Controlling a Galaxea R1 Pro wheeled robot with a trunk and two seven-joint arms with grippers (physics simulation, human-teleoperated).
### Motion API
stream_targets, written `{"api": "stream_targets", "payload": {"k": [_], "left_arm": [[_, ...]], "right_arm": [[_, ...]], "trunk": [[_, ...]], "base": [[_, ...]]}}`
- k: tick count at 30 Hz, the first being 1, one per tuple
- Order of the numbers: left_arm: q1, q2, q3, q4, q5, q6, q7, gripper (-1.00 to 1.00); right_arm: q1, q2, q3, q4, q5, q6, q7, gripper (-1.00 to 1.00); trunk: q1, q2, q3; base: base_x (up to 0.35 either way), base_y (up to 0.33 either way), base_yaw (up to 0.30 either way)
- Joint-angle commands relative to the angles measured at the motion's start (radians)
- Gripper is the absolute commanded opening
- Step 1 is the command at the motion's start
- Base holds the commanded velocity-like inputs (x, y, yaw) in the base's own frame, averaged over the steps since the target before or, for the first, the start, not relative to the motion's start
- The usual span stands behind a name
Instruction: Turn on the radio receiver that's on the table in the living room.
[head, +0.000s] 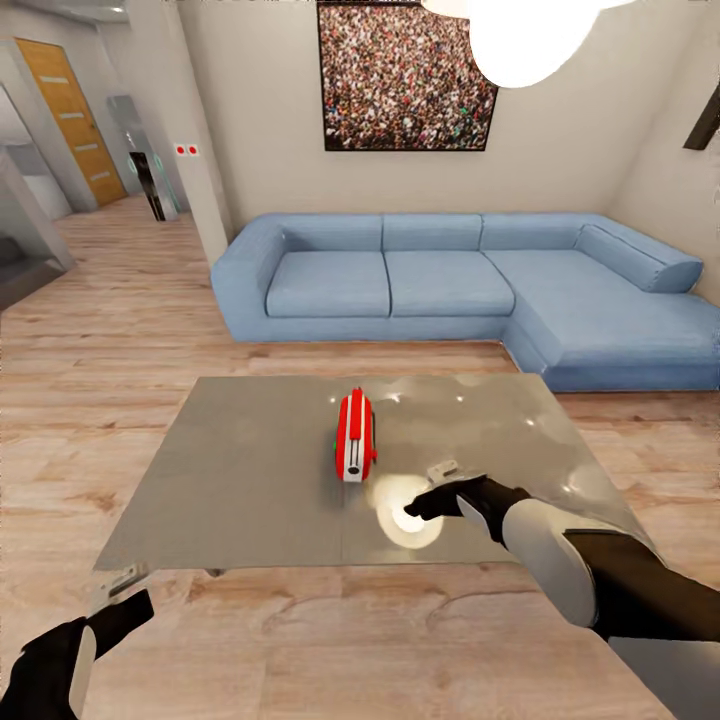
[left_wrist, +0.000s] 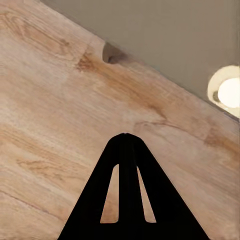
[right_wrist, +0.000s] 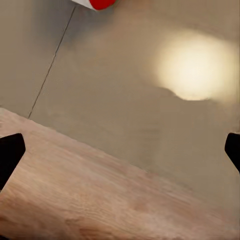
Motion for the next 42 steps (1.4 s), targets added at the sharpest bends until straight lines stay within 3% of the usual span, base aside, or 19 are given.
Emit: {"api": "stream_targets", "payload": {"k": [1,9,12,13,17,18,20,21,23,25,31,37,42], "left_arm": [[0.000,0.000,0.000,0.001,0.000,0.000,0.000,-1.00],[0.000,-0.001,-0.058,0.043,-0.007,-0.011,0.000,-1.00],[0.000,-0.001,-0.074,0.092,-0.059,-0.057,0.000,-1.00],[0.001,0.000,-0.076,0.131,-0.097,-0.087,0.000,-1.00],[0.002,0.013,-0.073,0.317,-0.194,-0.200,0.002,-1.00],[0.003,0.034,-0.073,0.421,-0.224,-0.267,0.003,-1.00],[0.003,0.057,-0.073,0.536,-0.242,-0.345,0.004,-1.00],[0.003,0.078,-0.074,0.646,-0.253,-0.431,0.004,-1.00],[0.003,0.100,-0.075,0.763,-0.259,-0.537,0.005,-1.00],[0.003,0.120,-0.077,0.849,-0.262,-0.600,0.006,-1.00],[0.006,0.145,-0.079,1.020,-0.264,-0.643,0.009,-1.00],[0.015,0.130,-0.081,1.061,-0.262,-0.643,0.008,-1.00],[0.017,0.088,-0.080,1.063,-0.261,-0.643,0.008,-1.00]], "right_arm": [[0.018,-0.001,-0.001,0.000,0.000,-0.024,-0.003,1.00],[0.100,-0.002,-0.001,0.000,0.000,-0.079,-0.044,1.00],[0.134,-0.002,-0.001,0.000,0.000,-0.088,-0.045,1.00],[0.155,-0.002,-0.001,0.000,0.000,-0.098,-0.046,1.00],[0.231,-0.007,-0.001,0.000,-0.002,-0.144,-0.077,1.00],[0.263,-0.008,-0.001,0.000,-0.002,-0.171,-0.103,1.00],[0.297,-0.010,-0.002,0.000,-0.002,-0.199,-0.131,1.00],[0.331,-0.011,-0.002,0.000,-0.003,-0.221,-0.159,1.00],[0.377,-0.011,-0.003,0.000,-0.006,-0.235,-0.190,1.00],[0.422,-0.011,-0.005,0.000,-0.015,-0.241,-0.217,1.00],[0.544,-0.011,-0.007,0.000,-0.078,-0.245,-0.289,1.00],[0.602,-0.009,-0.006,0.001,-0.096,-0.237,-0.322,1.00],[0.608,-0.008,-0.006,0.000,-0.095,-0.236,-0.323,1.00]], "trunk": [[-0.004,0.007,0.003],[-0.035,0.063,0.028],[-0.046,0.084,0.038],[-0.050,0.091,0.041],[-0.065,0.119,0.053],[-0.069,0.126,0.057],[-0.077,0.140,0.063],[-0.081,0.147,0.066],[-0.081,0.147,0.066],[-0.081,0.147,0.066],[-0.081,0.147,0.066],[-0.081,0.147,0.066],[-0.081,0.147,0.066]], "base": [[-0.299,-0.140,0.000],[-0.300,-0.136,0.000],[-0.260,-0.118,0.000],[-0.160,-0.056,0.000],[-0.059,-0.021,0.000],[-0.014,-0.005,0.000],[-0.009,-0.003,0.000],[-0.004,-0.001,0.000],[-0.002,-0.001,0.000],[0.000,0.000,0.000],[0.000,0.000,0.000],[0.000,0.000,0.000],[0.000,0.000,0.000]]}}
